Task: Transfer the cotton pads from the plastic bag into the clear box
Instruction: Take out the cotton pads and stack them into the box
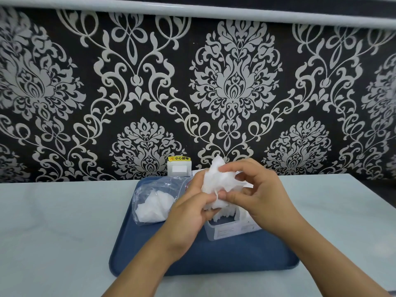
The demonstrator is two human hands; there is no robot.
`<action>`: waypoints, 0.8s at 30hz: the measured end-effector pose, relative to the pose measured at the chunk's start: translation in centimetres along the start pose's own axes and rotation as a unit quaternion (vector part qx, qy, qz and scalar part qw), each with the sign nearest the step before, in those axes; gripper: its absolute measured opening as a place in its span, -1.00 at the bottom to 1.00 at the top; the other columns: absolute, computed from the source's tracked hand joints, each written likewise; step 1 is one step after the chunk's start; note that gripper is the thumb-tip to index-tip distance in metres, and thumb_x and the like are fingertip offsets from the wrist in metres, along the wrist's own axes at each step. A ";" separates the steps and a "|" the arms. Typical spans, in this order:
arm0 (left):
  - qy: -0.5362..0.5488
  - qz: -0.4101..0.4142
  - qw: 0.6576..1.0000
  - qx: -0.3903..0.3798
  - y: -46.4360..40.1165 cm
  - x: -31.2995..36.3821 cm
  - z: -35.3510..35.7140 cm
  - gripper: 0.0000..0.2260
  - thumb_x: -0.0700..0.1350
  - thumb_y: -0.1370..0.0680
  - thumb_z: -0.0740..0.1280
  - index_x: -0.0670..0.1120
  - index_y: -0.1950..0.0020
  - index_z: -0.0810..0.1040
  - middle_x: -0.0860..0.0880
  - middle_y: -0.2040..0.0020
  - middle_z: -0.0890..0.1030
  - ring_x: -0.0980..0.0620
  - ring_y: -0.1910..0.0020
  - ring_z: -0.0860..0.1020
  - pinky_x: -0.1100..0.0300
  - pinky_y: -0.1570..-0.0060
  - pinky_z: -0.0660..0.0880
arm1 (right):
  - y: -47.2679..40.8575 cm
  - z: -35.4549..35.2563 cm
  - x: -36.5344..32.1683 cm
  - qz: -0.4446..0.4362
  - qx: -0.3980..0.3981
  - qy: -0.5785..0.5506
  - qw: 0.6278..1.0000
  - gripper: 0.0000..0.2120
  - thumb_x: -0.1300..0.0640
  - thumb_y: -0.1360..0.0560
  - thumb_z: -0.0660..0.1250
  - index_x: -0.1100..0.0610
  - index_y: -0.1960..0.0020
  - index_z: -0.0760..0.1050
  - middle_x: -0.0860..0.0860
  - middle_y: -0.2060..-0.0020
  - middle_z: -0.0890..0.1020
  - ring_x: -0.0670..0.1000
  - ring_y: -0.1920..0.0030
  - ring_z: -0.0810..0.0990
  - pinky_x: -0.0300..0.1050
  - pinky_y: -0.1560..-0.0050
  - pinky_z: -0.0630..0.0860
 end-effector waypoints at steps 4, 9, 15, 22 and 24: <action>0.032 0.004 0.999 -0.006 0.0 0.2 0.3 -0.57 -0.08 -0.54 0.15 0.00 -0.40 0.50 -0.13 -0.32 0.62 -0.09 -0.30 0.58 0.03 -0.24 0.57 | 0.0 0.1 -0.9 -0.043 -0.007 0.031 0.999 -0.64 0.38 -0.28 0.62 0.01 0.07 0.65 -0.11 0.08 0.59 -0.02 0.08 0.58 -0.05 0.19 0.58; 0.064 -0.006 0.995 0.073 -0.3 0.0 -0.6 -0.58 0.06 -0.54 0.36 -0.13 -0.32 0.57 -0.23 -0.20 0.67 -0.33 -0.24 0.59 -0.27 -0.29 0.46 | 0.3 0.8 -1.4 -0.074 -0.033 0.075 0.994 -0.64 0.42 -0.28 0.55 0.01 0.13 0.59 -0.07 0.06 0.61 0.05 0.02 0.60 -0.01 0.07 0.56; 0.055 -0.024 0.988 0.142 -0.2 -0.8 -2.0 -0.83 -0.24 -0.57 0.32 -0.08 -0.08 0.66 -0.09 0.05 0.75 -0.03 0.13 0.70 0.05 0.13 0.59 | 0.9 2.0 -0.6 -0.036 -0.076 0.143 0.986 -0.77 0.04 -0.26 0.52 -0.11 0.17 0.51 -0.11 0.14 0.68 0.00 0.19 0.65 0.38 -0.35 0.30; -0.061 0.064 0.976 0.200 0.0 1.3 -4.2 -0.76 -0.22 -0.65 0.28 0.11 -0.15 0.61 0.02 -0.04 0.73 0.03 0.01 0.71 0.11 0.19 0.65 | 0.2 1.1 0.0 0.055 -0.081 -0.157 0.983 -0.71 0.37 -0.35 0.55 0.21 0.00 0.56 0.15 0.21 0.69 0.05 0.21 0.65 -0.15 0.21 0.60; -0.163 0.100 0.959 0.208 0.1 2.3 -4.6 -0.72 -0.20 -0.63 0.31 0.23 -0.08 0.58 0.10 -0.03 0.70 0.04 -0.02 0.69 -0.01 0.06 0.67 | 0.2 0.6 0.8 0.089 -0.088 -0.168 0.978 -0.70 0.33 -0.36 0.53 0.33 -0.06 0.58 0.23 0.14 0.70 0.09 0.14 0.67 -0.15 0.14 0.63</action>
Point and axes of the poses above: each hand's wrist, its own y-axis away from the middle knuckle, its own z-axis out of the palm, x = y × z, the point moved 9 cm from there along -y, towards the middle knuckle
